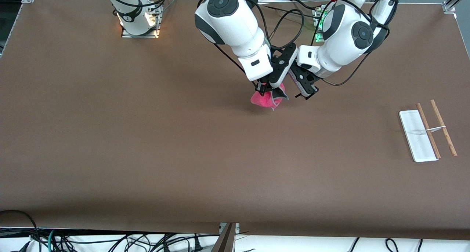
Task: Pass towel and hang on rack
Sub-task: 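Grasp the hanging towel with the left gripper beside the right gripper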
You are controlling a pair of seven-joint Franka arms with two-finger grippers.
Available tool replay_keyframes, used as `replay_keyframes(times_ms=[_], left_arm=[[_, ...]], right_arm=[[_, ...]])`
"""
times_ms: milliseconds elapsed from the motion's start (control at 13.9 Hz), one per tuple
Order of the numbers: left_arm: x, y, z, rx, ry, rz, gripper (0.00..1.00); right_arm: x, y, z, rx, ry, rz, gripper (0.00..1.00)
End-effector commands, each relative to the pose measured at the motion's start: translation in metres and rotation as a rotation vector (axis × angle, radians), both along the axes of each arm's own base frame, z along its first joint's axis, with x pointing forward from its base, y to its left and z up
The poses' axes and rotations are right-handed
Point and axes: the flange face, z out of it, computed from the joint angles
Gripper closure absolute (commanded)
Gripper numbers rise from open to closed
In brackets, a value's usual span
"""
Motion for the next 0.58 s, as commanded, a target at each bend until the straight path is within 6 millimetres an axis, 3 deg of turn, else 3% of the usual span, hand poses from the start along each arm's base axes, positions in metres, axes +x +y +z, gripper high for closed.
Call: replay_keyframes(times_ms=[0, 503], left_arm=[[-0.0010, -0.0045, -0.0078, -0.028, -0.019, -0.049, 0.00], [-0.0028, -0.0139, -0.0088, -0.078, -0.004, -0.012, 0.00]], right_arm=[[0.0008, 0.0015, 0.0036, 0.001, -0.024, 0.007, 1.00], [0.0013, 0.0011, 0.0034, -0.009, -0.037, 0.011, 1.00]])
